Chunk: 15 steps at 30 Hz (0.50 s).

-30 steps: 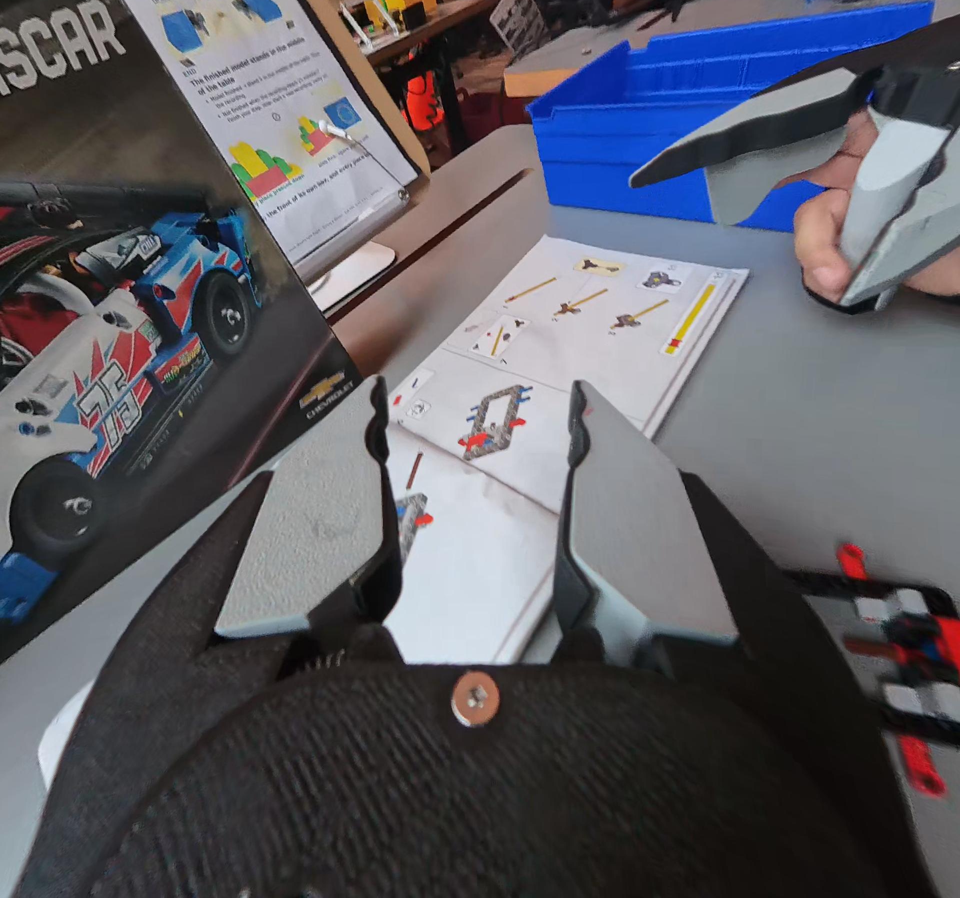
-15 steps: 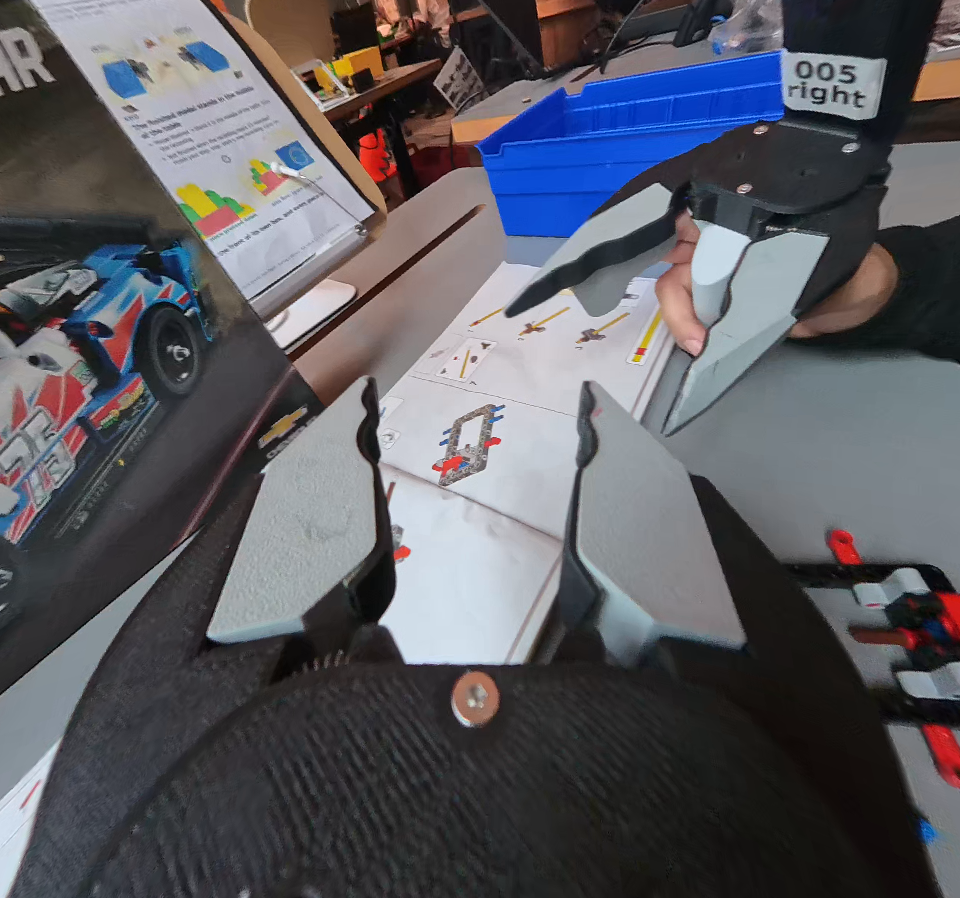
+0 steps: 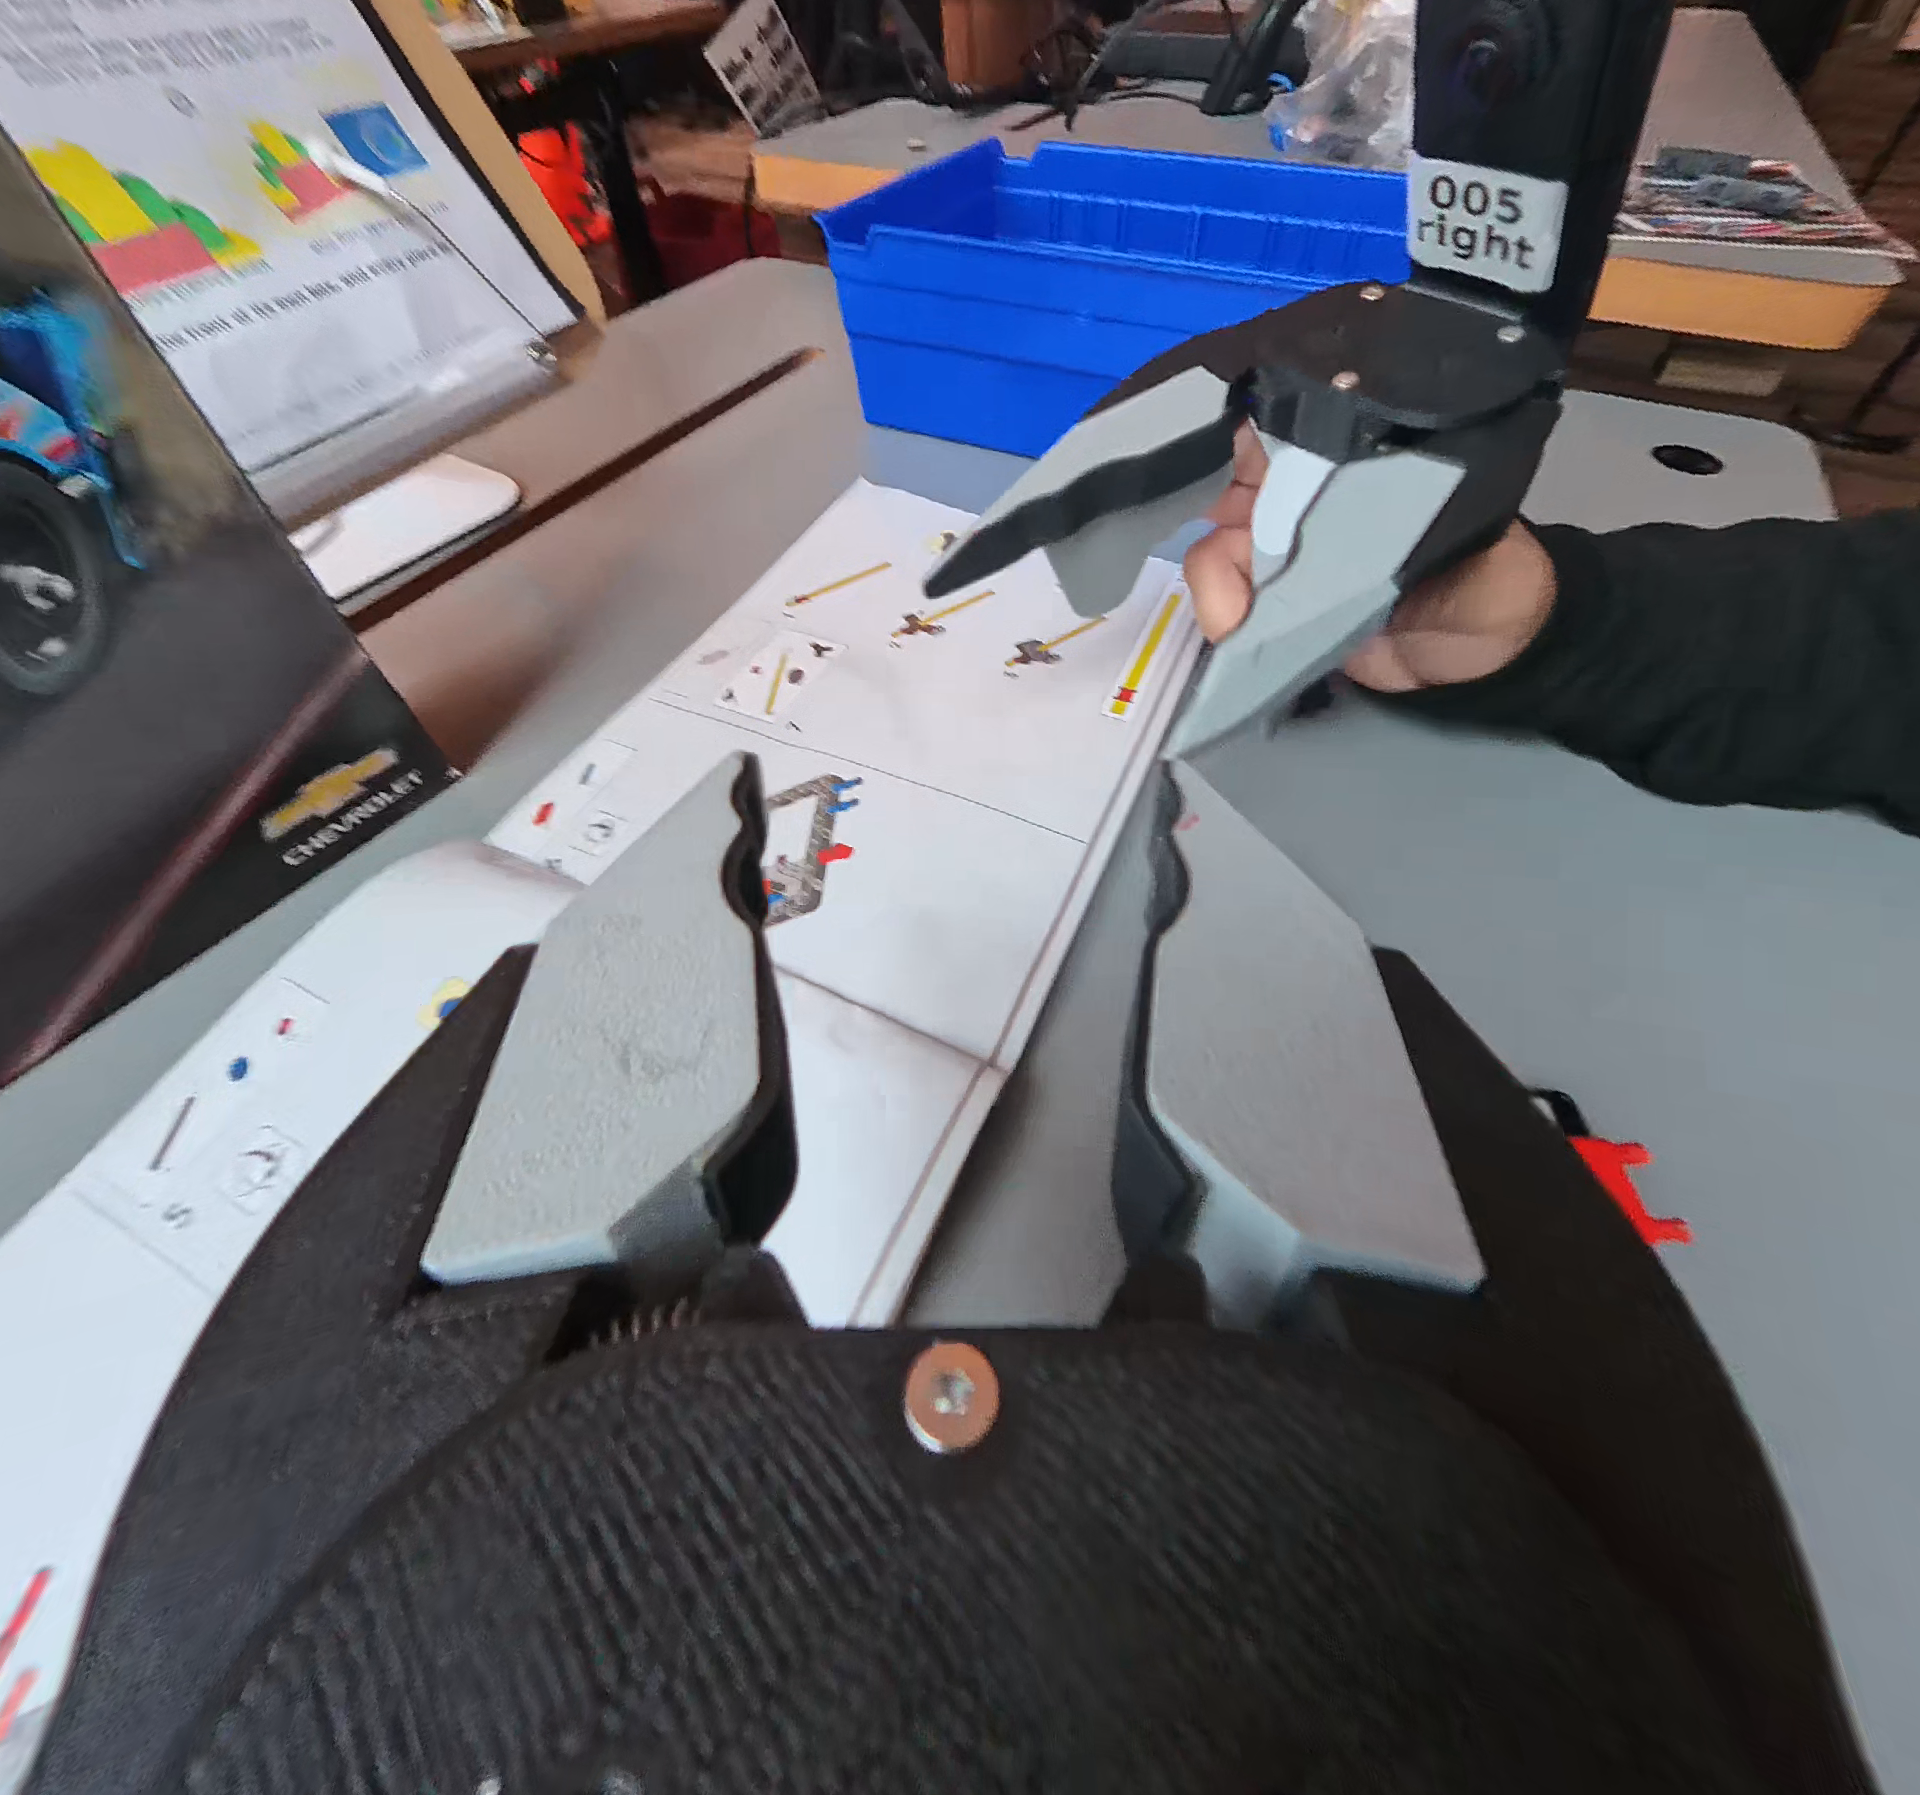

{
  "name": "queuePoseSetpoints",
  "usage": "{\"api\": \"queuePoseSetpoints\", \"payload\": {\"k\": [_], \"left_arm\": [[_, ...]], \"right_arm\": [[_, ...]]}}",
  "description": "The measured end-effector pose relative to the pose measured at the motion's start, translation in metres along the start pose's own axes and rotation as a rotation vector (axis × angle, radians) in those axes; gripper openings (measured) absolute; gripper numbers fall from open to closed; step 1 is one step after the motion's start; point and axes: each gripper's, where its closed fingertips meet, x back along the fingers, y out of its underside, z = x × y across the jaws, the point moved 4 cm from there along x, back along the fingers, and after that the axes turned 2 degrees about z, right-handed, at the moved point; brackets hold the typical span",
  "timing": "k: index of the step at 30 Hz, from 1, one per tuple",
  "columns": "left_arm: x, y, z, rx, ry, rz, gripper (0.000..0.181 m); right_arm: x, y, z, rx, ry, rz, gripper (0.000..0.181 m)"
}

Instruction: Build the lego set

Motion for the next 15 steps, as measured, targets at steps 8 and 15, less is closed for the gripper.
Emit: {"api": "queuePoseSetpoints", "payload": {"k": [8,15], "left_arm": [[0.003,0.001,0.0,0.004,-0.002,0.017,0.055],[0.001,0.006,-0.003,0.034,0.005,0.001,0.05]], "right_arm": [[0.003,-0.004,-0.008,-0.082,-0.108,0.039,0.059],[0.003,-0.003,-0.017,-0.092,-0.185,0.017,0.039]]}}
